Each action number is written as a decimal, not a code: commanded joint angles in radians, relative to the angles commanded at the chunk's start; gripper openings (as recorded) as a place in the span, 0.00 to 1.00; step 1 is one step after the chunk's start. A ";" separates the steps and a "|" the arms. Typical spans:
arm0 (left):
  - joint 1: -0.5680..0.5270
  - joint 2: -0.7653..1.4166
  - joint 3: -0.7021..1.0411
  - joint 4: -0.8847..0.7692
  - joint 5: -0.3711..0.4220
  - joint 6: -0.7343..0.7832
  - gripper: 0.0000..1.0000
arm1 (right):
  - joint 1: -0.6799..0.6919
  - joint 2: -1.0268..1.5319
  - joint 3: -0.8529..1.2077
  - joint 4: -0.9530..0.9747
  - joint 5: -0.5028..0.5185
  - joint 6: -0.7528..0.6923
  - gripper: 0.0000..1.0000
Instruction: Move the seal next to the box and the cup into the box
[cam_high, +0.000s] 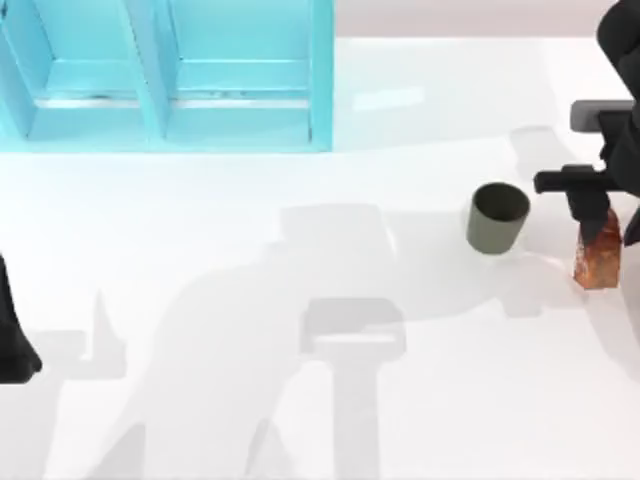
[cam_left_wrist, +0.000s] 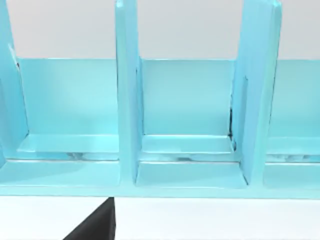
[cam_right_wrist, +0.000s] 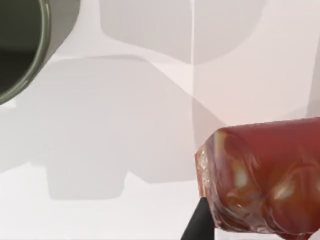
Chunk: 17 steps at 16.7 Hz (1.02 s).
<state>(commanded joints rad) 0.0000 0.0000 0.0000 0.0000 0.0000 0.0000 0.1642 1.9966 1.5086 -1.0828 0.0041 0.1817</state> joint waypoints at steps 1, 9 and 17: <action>0.000 0.000 0.000 0.000 0.000 0.000 1.00 | 0.000 0.000 0.000 0.000 0.000 0.000 0.68; 0.000 0.000 0.000 0.000 0.000 0.000 1.00 | 0.000 0.000 0.000 0.000 0.000 0.000 1.00; 0.000 0.000 0.000 0.000 0.000 0.000 1.00 | 0.003 0.000 0.040 -0.040 -0.001 0.000 1.00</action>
<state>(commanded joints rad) 0.0000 0.0000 0.0000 0.0000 0.0000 0.0000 0.1675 1.9966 1.5481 -1.1224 0.0029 0.1815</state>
